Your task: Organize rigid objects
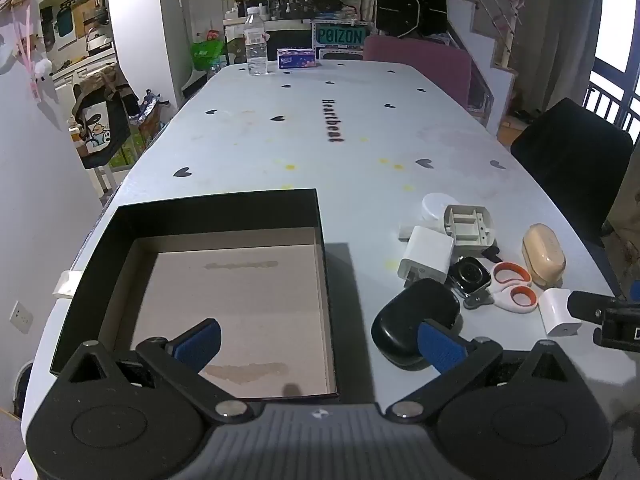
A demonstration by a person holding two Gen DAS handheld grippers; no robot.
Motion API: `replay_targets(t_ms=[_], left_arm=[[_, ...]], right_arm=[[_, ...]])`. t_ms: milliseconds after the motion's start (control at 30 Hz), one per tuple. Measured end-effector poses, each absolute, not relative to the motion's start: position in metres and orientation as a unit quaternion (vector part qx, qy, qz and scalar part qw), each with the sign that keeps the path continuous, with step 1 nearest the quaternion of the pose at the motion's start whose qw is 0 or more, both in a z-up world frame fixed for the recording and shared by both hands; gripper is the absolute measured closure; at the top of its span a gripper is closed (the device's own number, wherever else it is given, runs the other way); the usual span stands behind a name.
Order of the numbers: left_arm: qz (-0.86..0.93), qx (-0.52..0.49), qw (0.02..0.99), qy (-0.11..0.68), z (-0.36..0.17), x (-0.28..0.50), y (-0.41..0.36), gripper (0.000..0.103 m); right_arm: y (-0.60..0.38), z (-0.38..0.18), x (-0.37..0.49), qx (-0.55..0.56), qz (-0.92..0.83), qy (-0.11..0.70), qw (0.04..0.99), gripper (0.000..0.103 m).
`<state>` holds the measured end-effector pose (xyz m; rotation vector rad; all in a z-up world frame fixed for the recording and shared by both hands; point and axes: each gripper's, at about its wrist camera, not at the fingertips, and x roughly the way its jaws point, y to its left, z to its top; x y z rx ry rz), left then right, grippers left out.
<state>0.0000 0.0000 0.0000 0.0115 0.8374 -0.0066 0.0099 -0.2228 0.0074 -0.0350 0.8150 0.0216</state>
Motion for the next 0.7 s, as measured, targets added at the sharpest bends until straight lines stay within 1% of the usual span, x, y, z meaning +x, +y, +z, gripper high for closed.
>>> replay_targets(t_ms=[700], left_arm=[[-0.002, 0.007, 0.913, 0.408, -0.0001, 0.0001, 0.0, 0.0]], right_arm=[[-0.2228, 0.0065, 0.0098, -0.019, 0.01, 0.397, 0.917, 0.007]])
